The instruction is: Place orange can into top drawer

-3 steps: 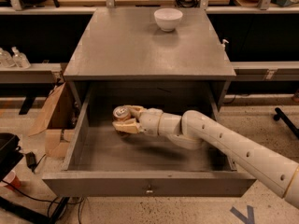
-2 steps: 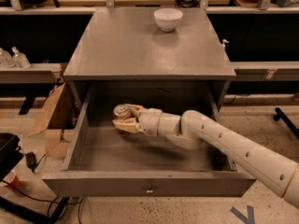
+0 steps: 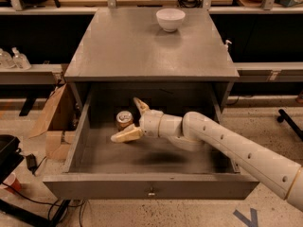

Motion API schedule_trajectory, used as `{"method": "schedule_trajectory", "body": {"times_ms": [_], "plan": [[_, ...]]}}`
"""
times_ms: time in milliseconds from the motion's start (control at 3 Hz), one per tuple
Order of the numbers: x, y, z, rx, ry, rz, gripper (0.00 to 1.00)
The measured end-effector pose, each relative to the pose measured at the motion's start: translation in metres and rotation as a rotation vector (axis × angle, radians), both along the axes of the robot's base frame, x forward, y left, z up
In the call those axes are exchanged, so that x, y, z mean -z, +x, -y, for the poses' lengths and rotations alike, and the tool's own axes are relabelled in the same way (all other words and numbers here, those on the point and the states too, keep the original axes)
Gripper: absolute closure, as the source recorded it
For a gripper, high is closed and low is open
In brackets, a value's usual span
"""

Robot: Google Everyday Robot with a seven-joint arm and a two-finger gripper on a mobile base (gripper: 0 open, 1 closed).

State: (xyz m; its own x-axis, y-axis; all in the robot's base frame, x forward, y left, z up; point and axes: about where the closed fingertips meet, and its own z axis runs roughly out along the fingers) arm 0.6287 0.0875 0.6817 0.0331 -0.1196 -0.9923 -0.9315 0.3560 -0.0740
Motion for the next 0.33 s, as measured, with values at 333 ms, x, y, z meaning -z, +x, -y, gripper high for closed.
{"method": "schedule_trajectory", "body": {"times_ms": [333], "plan": [[0.0,0.0,0.0,0.0,0.0,0.0,0.0]]}}
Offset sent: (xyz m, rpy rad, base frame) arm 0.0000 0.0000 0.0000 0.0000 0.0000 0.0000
